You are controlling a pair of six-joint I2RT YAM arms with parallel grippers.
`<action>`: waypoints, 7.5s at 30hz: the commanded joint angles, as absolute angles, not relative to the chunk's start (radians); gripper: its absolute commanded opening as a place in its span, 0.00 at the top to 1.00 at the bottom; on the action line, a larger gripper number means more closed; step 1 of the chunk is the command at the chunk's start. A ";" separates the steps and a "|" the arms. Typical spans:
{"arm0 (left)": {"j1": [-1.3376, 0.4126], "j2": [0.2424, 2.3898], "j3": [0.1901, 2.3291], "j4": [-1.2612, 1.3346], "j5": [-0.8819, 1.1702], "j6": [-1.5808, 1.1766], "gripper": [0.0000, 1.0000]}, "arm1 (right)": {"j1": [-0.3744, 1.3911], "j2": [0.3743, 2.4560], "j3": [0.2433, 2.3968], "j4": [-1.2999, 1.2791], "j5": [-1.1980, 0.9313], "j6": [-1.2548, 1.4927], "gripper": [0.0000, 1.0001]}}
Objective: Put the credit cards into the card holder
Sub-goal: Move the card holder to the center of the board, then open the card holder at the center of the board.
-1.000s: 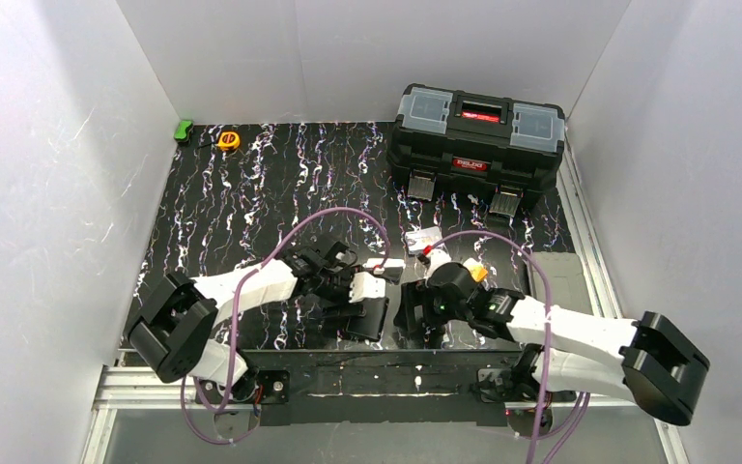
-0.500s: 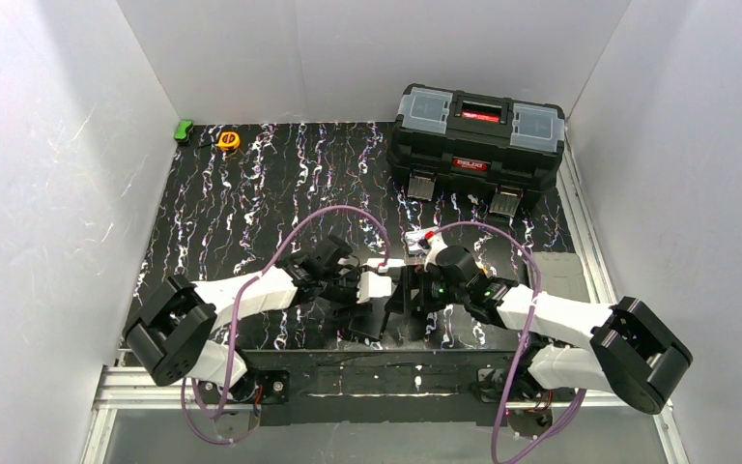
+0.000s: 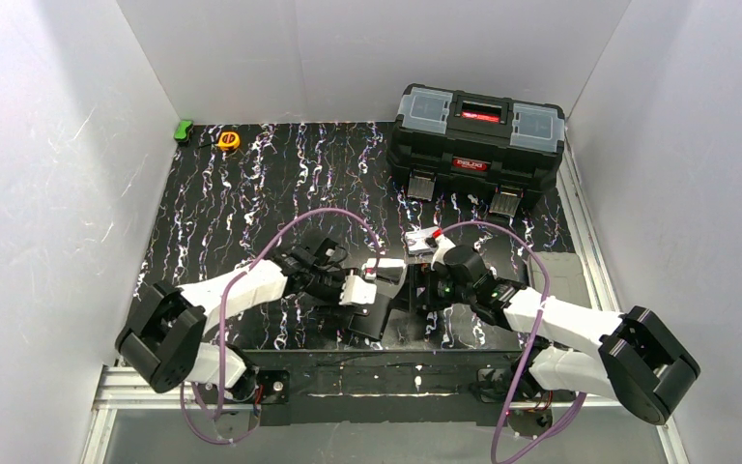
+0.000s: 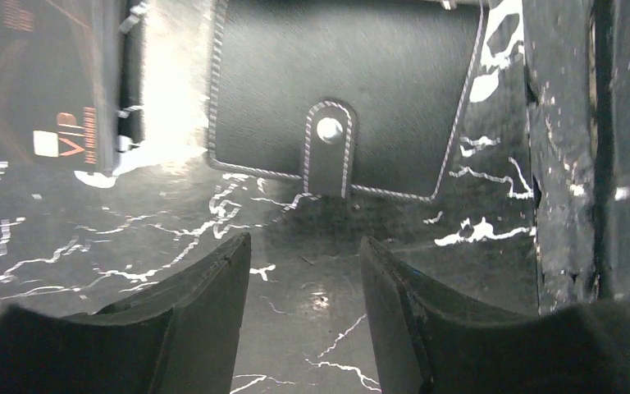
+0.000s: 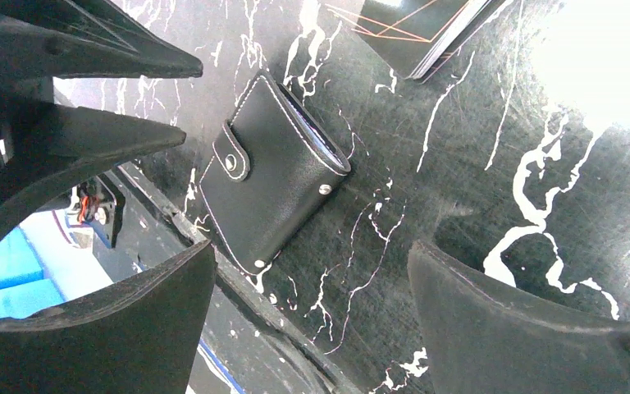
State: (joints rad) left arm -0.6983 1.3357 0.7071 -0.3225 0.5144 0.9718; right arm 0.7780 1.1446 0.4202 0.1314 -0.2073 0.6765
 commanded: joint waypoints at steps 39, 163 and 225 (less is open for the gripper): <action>-0.966 1.560 0.574 0.233 0.319 0.636 0.60 | 0.723 1.103 0.242 0.306 -0.322 0.765 0.34; -1.048 1.455 0.849 0.144 0.075 0.100 0.57 | 0.861 0.899 0.562 -0.061 0.060 0.675 0.99; -0.933 1.342 0.763 0.054 0.123 0.080 1.00 | 0.881 0.825 0.423 0.005 0.021 0.706 0.99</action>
